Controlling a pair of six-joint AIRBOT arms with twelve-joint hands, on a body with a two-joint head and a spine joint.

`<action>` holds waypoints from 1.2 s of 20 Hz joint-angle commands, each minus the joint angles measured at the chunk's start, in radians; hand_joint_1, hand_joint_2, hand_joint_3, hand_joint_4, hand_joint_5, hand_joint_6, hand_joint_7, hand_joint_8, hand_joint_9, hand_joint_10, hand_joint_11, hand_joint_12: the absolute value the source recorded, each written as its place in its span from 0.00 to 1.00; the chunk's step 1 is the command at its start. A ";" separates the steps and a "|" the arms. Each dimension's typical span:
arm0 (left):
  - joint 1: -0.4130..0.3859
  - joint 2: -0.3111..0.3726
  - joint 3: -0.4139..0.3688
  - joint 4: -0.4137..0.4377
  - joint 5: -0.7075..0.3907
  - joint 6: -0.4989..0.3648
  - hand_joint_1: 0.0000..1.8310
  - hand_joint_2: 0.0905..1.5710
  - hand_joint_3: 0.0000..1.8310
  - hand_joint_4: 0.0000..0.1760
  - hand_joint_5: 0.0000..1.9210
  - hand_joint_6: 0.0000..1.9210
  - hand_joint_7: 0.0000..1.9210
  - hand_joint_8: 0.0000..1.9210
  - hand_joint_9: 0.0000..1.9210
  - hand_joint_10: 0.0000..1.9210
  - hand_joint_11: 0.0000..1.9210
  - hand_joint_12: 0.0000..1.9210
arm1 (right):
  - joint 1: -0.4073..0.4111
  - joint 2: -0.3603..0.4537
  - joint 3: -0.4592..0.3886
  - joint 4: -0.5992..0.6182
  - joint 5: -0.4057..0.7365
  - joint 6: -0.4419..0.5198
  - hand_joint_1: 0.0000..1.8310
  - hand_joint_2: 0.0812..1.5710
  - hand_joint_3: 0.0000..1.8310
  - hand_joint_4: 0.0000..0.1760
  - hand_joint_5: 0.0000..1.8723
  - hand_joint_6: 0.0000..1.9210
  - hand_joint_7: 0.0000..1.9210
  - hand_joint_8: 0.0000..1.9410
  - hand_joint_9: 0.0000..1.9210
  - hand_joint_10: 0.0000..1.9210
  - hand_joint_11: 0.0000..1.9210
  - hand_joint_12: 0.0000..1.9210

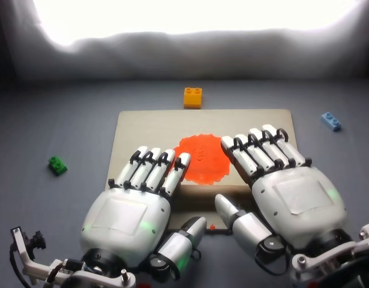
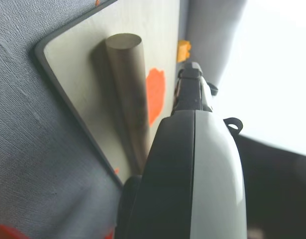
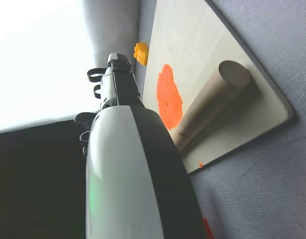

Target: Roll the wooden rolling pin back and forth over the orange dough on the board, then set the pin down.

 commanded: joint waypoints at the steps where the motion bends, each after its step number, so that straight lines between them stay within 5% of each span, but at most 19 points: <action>1: 0.000 -0.002 0.009 0.066 -0.098 -0.004 0.00 0.92 0.00 0.00 0.01 0.00 0.02 0.00 0.01 0.00 0.00 0.00 | 0.000 -0.008 0.012 -0.072 0.091 0.010 0.00 1.00 0.00 0.00 0.08 0.01 0.08 0.00 0.04 0.00 0.01 0.01; 24: 0.002 -0.051 0.102 0.052 -0.089 -0.035 0.00 0.92 0.00 0.00 0.04 0.01 0.04 0.01 0.02 0.01 0.00 0.00 | 0.022 -0.096 0.127 0.027 0.057 0.014 0.00 1.00 0.02 0.00 0.07 0.00 0.06 0.00 0.03 0.00 0.00 0.00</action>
